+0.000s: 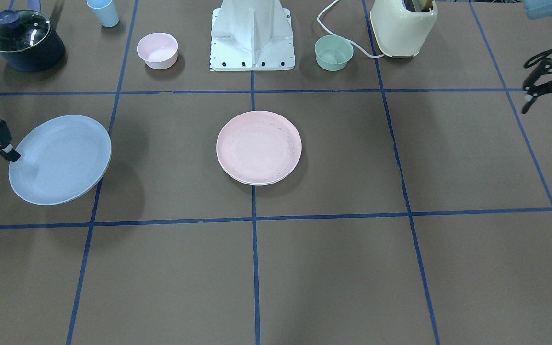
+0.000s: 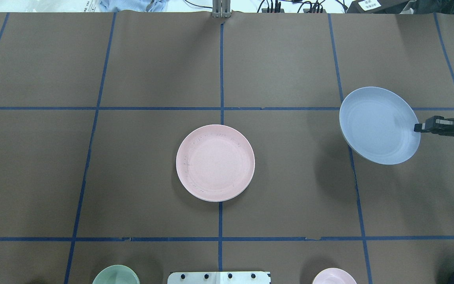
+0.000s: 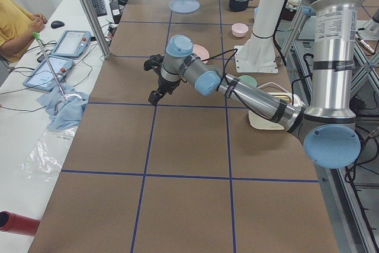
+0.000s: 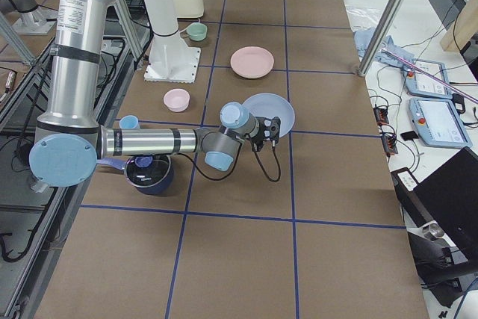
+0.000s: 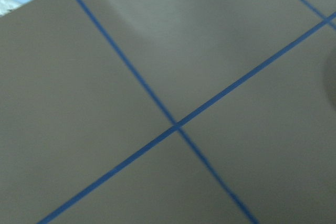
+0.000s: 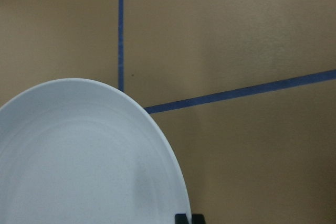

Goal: Stack three plates with pink and blue
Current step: 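Carry the light blue plate onto the pink plate and lower it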

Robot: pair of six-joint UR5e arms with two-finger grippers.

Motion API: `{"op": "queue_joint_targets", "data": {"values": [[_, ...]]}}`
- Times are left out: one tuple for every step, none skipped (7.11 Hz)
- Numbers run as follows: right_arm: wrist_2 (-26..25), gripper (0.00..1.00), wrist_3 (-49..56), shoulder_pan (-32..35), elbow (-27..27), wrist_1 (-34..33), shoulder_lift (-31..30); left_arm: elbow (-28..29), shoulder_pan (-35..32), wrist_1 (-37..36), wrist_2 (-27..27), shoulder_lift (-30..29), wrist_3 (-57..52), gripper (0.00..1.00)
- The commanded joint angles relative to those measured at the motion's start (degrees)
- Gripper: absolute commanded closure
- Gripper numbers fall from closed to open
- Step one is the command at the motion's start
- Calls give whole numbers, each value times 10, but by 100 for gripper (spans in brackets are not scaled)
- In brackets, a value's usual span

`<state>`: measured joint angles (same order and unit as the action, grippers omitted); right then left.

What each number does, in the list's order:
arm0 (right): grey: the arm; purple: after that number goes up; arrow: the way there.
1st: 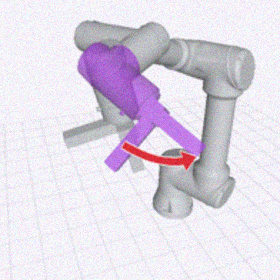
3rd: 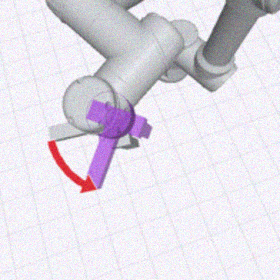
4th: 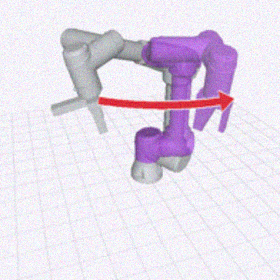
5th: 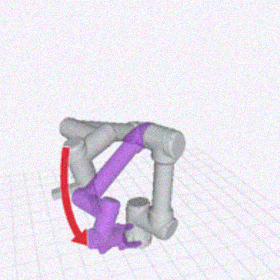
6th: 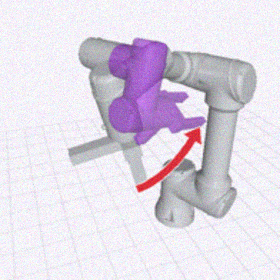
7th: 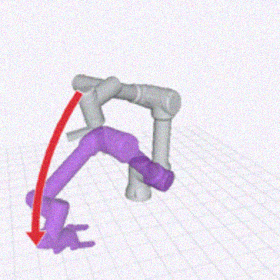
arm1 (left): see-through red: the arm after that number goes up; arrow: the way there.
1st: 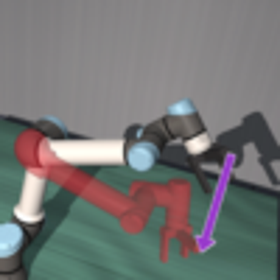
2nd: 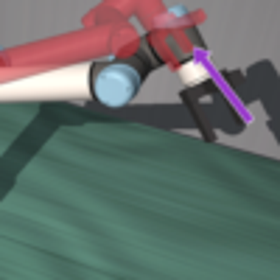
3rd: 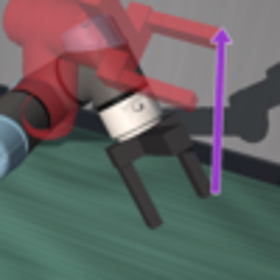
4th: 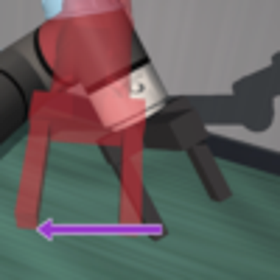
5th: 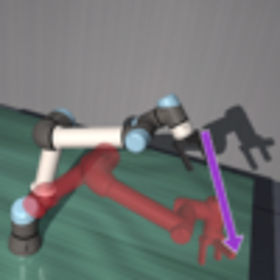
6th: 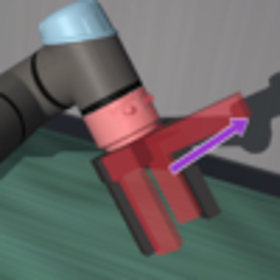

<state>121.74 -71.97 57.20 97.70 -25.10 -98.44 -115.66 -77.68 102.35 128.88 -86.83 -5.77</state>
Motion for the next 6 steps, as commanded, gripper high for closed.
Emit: {"op": "queue_joint_targets", "data": {"values": [[-68,100,-37,-75,72,-104,48,19,-56,-22,31,55,-50,0],[-124,100,-64,-131,136,-191,63,22,-62,-23,28,65,-48,0],[-208,100,-103,-200,168,-269,103,23,-63,-25,29,65,-48,0],[-276,100,-121,-259,167,-336,157,25,-62,-25,30,65,-48,0],[-294,100,-142,-285,163,-420,227,26,-62,-25,30,65,-48,0],[-311,100,-164,-311,159,-521,298,26,-62,-25,30,65,-48,0]]}}
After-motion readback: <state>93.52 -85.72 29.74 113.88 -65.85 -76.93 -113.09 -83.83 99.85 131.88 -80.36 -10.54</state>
